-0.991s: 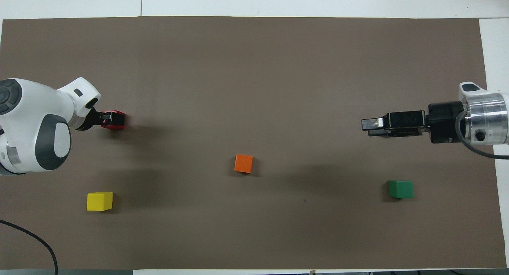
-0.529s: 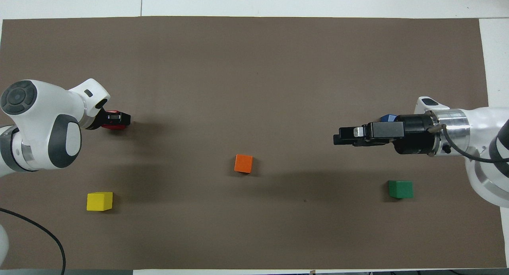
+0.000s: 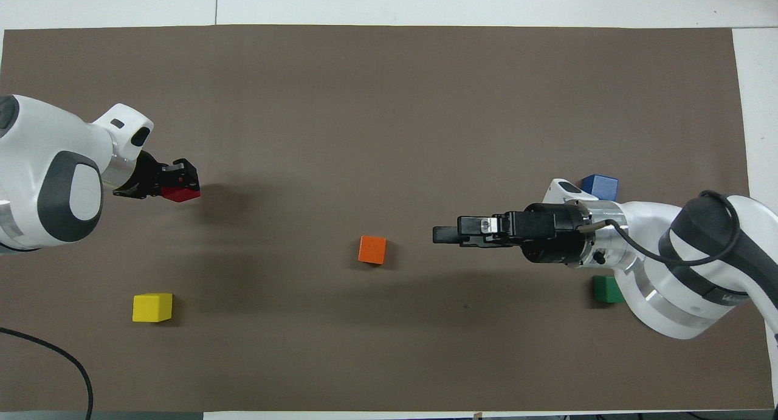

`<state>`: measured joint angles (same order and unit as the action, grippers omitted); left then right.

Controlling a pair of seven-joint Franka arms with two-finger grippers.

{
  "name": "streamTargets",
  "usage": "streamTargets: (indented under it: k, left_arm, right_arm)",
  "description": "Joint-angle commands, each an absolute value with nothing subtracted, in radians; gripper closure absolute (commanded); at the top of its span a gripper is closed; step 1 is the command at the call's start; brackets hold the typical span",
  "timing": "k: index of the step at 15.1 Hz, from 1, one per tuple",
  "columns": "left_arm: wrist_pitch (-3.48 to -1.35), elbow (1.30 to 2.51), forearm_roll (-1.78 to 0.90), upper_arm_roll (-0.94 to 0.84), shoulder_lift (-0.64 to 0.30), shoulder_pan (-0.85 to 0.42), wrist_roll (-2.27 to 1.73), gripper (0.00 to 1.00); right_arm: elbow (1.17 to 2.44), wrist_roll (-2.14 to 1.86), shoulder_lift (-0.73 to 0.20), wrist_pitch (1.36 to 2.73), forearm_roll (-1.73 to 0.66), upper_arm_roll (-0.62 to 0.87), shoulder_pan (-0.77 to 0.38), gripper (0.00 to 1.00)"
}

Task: Transfer red block to right arm and stack on blue block
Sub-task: 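Grasp and lift the red cube with the left gripper, then carry the red cube toward the right gripper while the right gripper approaches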

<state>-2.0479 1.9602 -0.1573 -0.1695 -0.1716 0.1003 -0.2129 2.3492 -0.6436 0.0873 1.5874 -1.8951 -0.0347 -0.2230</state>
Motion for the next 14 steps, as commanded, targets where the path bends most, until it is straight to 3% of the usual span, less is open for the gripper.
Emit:
streamTargets:
  k: [1, 5, 7, 14]
  left_arm:
    - [-1.855, 1.916, -0.291, -0.182, -0.022, 0.064, -0.407, 1.0]
    - [-1.671, 1.876, -0.398, -0.275, 0.139, 0.064, -0.812, 1.0]
    - [-1.59, 1.878, -0.608, -0.264, 0.213, 0.077, -1.017, 1.0]
    - [-1.586, 1.878, -0.827, -0.303, 0.256, 0.051, -1.648, 1.0]
  right_arm:
    - [2.398, -0.67, 0.098, 1.534, -1.977, -0.037, -0.242, 0.0]
    - [2.407, -0.771, -0.039, 1.318, -2.104, -0.035, -0.264, 0.0]
    - [2.408, -0.798, -0.102, 1.226, -2.147, -0.032, -0.284, 0.0]
    - [2.382, -0.804, -0.167, 1.232, -2.307, -0.032, -0.4, 0.0]
